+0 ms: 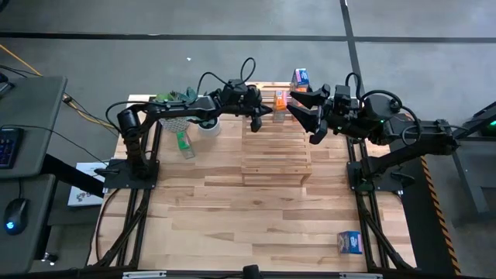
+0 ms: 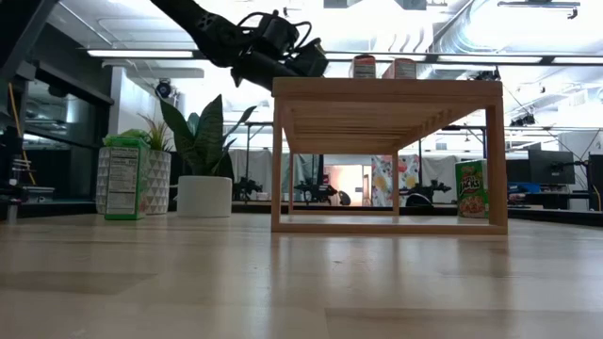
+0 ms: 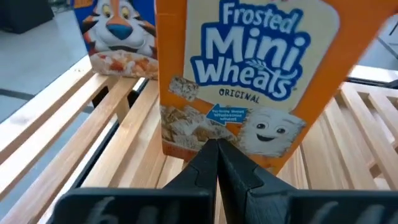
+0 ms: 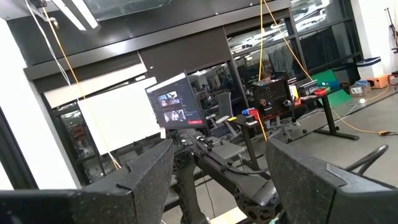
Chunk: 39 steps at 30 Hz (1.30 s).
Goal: Stack cereal on shelf
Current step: Put the orange cereal box aligned with the other orange cereal box on the shelf
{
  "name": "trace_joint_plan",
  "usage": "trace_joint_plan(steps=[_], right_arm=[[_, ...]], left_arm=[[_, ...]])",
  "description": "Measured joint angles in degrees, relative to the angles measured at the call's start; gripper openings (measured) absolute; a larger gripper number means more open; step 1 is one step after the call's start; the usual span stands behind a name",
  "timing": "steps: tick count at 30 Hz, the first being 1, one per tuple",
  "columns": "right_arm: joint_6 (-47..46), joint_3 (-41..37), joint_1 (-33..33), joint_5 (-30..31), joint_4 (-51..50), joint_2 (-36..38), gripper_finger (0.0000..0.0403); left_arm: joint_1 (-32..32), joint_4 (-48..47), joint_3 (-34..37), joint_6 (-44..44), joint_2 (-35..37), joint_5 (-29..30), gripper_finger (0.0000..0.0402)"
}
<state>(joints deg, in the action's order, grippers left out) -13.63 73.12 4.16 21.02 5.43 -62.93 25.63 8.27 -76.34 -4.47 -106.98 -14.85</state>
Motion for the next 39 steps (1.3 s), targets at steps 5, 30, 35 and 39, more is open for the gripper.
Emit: trace_joint_plan(steps=[5,30,35,39], right_arm=[[0.0,0.0,0.0,0.02,0.0,0.0,0.0248],[-0.01,0.0,0.0,0.02,0.02,0.02,0.0248],[0.0,0.0,0.0,0.02,0.02,0.02,0.0248],[0.15,0.0,0.0,0.02,0.02,0.02,0.0248]], left_arm=[[-0.47,1.83,-0.02,0.81,-0.09,-0.03,0.0],[-0.68,5.9,-0.07,2.5,-1.99,3.61,0.0],[-0.68,5.89,-0.07,2.38,-2.01,3.61,0.0],[-0.68,7.72,-0.04,3.45,-3.41,3.57,0.0]])
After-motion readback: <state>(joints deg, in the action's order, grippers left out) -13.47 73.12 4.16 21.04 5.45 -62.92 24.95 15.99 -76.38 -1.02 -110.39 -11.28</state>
